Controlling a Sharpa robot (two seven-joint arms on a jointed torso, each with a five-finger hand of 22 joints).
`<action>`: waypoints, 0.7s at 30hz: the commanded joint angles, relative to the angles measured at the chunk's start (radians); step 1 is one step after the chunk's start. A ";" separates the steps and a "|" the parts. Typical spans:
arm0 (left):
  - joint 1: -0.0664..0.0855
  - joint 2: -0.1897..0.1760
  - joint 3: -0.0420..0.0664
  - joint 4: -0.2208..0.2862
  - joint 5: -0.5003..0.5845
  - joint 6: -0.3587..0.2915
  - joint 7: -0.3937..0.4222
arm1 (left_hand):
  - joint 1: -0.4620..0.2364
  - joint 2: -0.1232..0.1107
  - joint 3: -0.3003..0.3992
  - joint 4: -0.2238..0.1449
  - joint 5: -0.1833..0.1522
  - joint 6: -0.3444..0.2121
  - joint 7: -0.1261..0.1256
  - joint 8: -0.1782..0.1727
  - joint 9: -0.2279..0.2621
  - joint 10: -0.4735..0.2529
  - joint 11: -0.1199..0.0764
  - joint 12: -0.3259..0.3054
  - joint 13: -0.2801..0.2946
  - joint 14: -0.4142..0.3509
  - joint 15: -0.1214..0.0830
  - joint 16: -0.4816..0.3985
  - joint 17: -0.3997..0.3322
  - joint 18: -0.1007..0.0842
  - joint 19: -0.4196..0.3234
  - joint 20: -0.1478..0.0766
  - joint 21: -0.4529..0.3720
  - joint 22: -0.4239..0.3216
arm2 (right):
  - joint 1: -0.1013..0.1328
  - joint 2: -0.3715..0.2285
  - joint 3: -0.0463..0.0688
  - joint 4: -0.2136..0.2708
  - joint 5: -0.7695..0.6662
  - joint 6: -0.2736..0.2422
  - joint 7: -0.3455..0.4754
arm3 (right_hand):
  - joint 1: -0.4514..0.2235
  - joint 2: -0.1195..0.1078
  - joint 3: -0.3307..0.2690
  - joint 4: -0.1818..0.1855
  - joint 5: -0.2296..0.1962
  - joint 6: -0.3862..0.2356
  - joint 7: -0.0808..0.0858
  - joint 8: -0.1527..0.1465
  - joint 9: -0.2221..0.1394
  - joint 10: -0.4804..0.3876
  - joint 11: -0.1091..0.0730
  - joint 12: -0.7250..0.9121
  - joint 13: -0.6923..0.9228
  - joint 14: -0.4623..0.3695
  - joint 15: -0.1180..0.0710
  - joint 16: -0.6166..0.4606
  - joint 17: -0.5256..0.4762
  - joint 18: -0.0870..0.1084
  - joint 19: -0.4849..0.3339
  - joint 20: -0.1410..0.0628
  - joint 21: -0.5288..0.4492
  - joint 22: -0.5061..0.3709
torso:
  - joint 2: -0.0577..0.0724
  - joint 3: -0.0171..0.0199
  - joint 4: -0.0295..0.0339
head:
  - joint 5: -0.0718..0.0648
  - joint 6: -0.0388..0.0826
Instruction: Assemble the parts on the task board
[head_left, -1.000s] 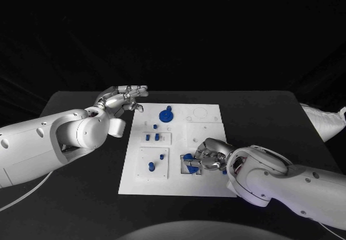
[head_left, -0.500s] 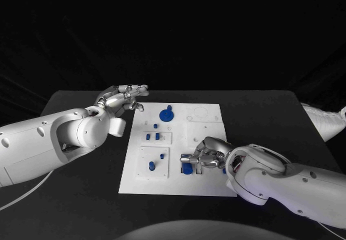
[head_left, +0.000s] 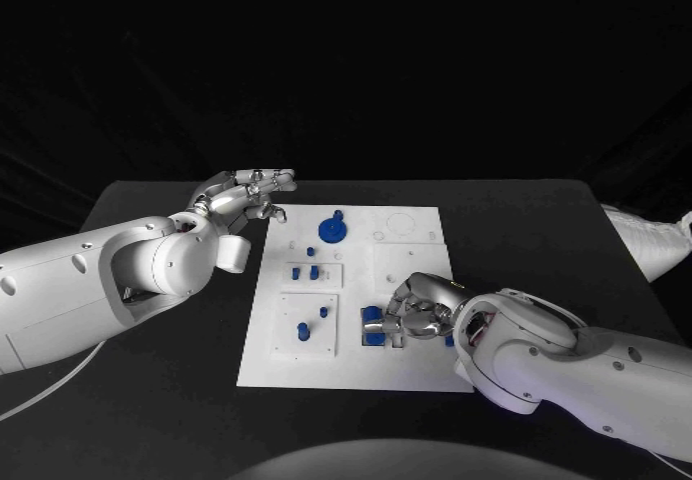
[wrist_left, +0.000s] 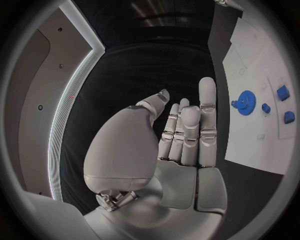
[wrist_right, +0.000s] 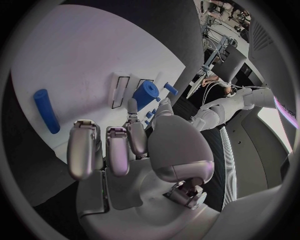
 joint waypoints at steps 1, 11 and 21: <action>0.000 0.000 0.001 0.001 0.002 0.019 0.004 | 0.001 0.006 -0.005 0.001 0.004 -0.004 0.000 0.005 0.000 -0.008 0.000 0.003 0.001 -0.007 -0.001 0.006 -0.001 0.019 0.000 0.007 -0.005 -0.001 | -0.002 -0.004 0.000 0.010 -0.018 -0.002 0.013 | 0.031 -0.001 0.005 -0.015 0.005 0.001 -0.007 0.007 0.004 0.005 -0.005 0.005 0.032 0.085 0.001 0.001 0.160 -0.002 0.002 -0.001 0.005 0.004 | 0.000 -0.0003 0.0000 | 0.001 -0.002; 0.000 -0.002 0.001 0.001 0.002 0.019 0.003 | 0.001 0.006 -0.005 0.001 0.004 -0.004 0.000 0.005 0.000 -0.008 0.000 0.003 0.001 -0.007 -0.001 0.006 -0.001 0.019 0.000 0.007 -0.005 -0.001 | -0.004 -0.017 0.000 0.017 -0.018 -0.009 0.017 | 0.040 0.008 0.007 -0.016 0.009 0.006 -0.009 0.011 0.010 0.010 -0.007 0.013 0.040 0.086 -0.001 0.004 0.165 -0.004 0.005 -0.002 0.010 0.012 | 0.000 -0.0017 0.0010 | 0.000 -0.004; 0.000 -0.001 0.001 0.000 0.002 0.018 0.002 | 0.001 0.006 -0.005 0.001 0.004 -0.004 0.000 0.005 0.000 -0.008 0.000 0.003 0.001 -0.007 -0.001 0.006 -0.001 0.019 0.000 0.007 -0.005 -0.001 | -0.005 -0.008 0.000 0.000 -0.015 0.015 0.018 | 0.085 0.084 0.044 -0.024 0.026 0.016 -0.016 0.017 0.018 0.022 -0.014 0.028 0.056 0.088 -0.006 0.010 0.175 -0.007 0.011 -0.007 0.019 0.029 | 0.000 -0.0020 0.0034 | 0.000 -0.007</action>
